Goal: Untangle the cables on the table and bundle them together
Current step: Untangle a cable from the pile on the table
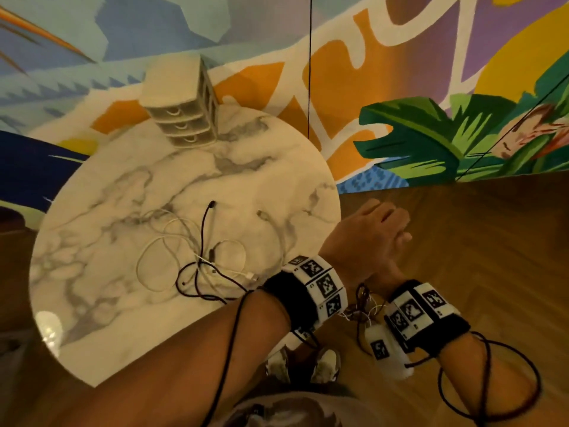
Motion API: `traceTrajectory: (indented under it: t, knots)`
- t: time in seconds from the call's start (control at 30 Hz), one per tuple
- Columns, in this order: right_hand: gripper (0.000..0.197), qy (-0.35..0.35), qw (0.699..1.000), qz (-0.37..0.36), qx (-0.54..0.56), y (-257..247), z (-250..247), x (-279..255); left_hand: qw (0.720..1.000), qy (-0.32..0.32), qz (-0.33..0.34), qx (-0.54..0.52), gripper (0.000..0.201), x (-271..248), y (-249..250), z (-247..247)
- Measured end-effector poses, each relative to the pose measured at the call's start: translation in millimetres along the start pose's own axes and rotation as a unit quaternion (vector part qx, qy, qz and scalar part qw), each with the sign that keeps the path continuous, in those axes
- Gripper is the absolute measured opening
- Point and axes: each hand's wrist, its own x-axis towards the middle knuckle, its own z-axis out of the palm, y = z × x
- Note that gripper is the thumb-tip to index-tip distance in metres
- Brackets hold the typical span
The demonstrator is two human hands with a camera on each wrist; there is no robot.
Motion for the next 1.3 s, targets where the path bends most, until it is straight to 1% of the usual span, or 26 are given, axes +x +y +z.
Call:
traceTrajectory:
  t: [0.03, 0.07, 0.1, 0.17, 0.2, 0.23, 0.27, 0.3, 0.33, 0.37, 0.4, 0.43, 0.5, 0.6, 0.7, 0.77, 0.8, 0.87, 0.93, 1.0, 1.03, 1.13, 1.2, 1.23, 1.27, 1.3]
  knots:
    - [0.038, 0.015, 0.999, 0.05, 0.007, -6.0, 11.8, 0.8, 0.999, -0.022, -0.012, -0.02, 0.018, -3.7, -4.1, -3.2]
    - [0.044, 0.053, 0.995, 0.019, -0.079, 2.1, 9.6, 6.2, 0.998, -0.046, -0.029, -0.044, 0.024, -9.8, -8.8, -9.3]
    - [0.039, 0.094, 0.993, -0.002, -0.074, -0.2, 13.4, 6.8, 0.995, -0.064, -0.044, -0.067, 0.029, -13.1, -13.9, -16.4]
    - [0.013, 0.112, 0.992, -0.041, -0.033, 2.5, 18.4, 7.6, 0.988, -0.052, -0.111, -0.092, 0.035, -26.7, -32.0, -34.9]
    - [0.018, 0.126, 0.99, -0.042, -0.044, 10.9, 17.7, 14.0, 0.983, -0.033, -0.159, -0.082, 0.031, -35.8, -46.6, -41.9]
    - [0.029, 0.126, 0.989, -0.02, -0.078, 17.3, 17.2, 16.7, 0.973, -0.031, -0.222, -0.052, 0.025, -46.0, -63.8, -48.2]
    - [0.036, 0.127, 0.987, -0.005, -0.096, 24.6, 16.1, 18.5, 0.953, -0.064, -0.296, -0.009, 0.023, -56.8, -82.3, -51.2]
    - [0.037, 0.126, 0.988, 0.009, -0.092, 30.0, 15.1, 18.4, 0.92, -0.14, -0.364, 0.037, 0.025, -69.9, -97.8, -50.2]
    - [0.037, 0.12, 0.989, 0.004, -0.085, 36.6, 14.5, 19.4, 0.883, -0.235, -0.398, 0.085, 0.029, -83.3, -108.9, -46.3]
    - [0.038, 0.112, 0.99, 0.002, -0.084, 41.8, 13.7, 21.3, 0.852, -0.319, -0.397, 0.121, 0.035, -96.4, -116.2, -38.3]
    - [0.04, 0.103, 0.991, 0.002, -0.084, 45.3, 16.0, 21.6, 0.831, -0.378, -0.381, 0.146, 0.042, -109.5, -118.2, -28.7]
    - [0.041, 0.103, 0.991, 0.0, -0.089, 49.0, 18.3, 23.2, 0.821, -0.413, -0.361, 0.159, 0.049, -120.2, -118.9, -18.7]
    - [0.043, 0.108, 0.989, 0.002, -0.103, 59.4, 20.1, 26.7, 0.82, -0.435, -0.336, 0.161, 0.055, -135.6, -115.8, -0.7]
    - [0.044, 0.117, 0.987, 0.024, -0.105, 74.8, 24.4, 34.9, 0.826, -0.455, -0.288, 0.167, 0.039, -138.9, -107.7, 10.6]
    - [0.042, 0.155, 0.981, 0.071, -0.09, 86.1, 29.9, 44.8, 0.864, -0.421, -0.255, 0.11, 0.028, -137.1, -90.2, 7.4]
    - [0.046, 0.176, 0.979, 0.085, -0.065, 86.2, 30.9, 52.2, 0.894, -0.389, -0.209, 0.076, 0.014, -141.2, -82.3, 5.4]
    - [0.044, 0.194, 0.975, 0.089, -0.056, 85.2, 30.6, 56.5, 0.902, -0.379, -0.195, 0.071, 0.012, -145.1, -80.7, 5.1]
    - [0.036, 0.262, 0.959, 0.094, -0.042, 81.7, 27.2, 68.3, 0.917, -0.344, -0.194, 0.056, 0.013, -151.4, -83.0, 5.3]
    - [0.032, 0.314, 0.941, 0.108, -0.064, 83.8, 22.9, 77.6, 0.929, -0.3, -0.215, 0.028, 0.012, -155.3, -86.3, 6.4]
    - [0.032, 0.317, 0.937, 0.128, -0.074, 86.0, 21.1, 80.4, 0.942, -0.267, -0.201, 0.026, 0.012, -158.1, -89.9, 10.0]
    - [0.034, 0.304, 0.942, 0.129, -0.056, 86.3, 22.1, 80.4, 0.948, -0.26, -0.183, 0.029, 0.012, -159.7, -90.8, 11.8]
    - [0.044, 0.236, 0.967, 0.095, 0.003, 79.0, 28.9, 76.8, 0.943, -0.3, -0.134, 0.046, 0.014, -163.6, -93.6, 15.3]
    - [0.044, 0.201, 0.978, 0.057, -0.004, 77.2, 30.6, 75.6, 0.93, -0.334, -0.156, 0.012, 0.016, -164.6, -97.5, 14.9]
    - [0.045, 0.179, 0.983, 0.042, -0.011, 78.0, 31.1, 74.1, 0.925, -0.323, -0.195, -0.032, 0.02, -164.4, -100.1, 14.1]
    - [0.045, 0.154, 0.987, 0.031, -0.023, 80.4, 31.0, 72.4, 0.92, -0.278, -0.256, -0.101, 0.025, -163.7, -102.8, 13.0]
    - [0.046, 0.127, 0.991, 0.023, -0.037, 83.4, 31.1, 70.2, 0.901, -0.207, -0.336, -0.183, 0.03, -161.0, -106.1, 11.9]
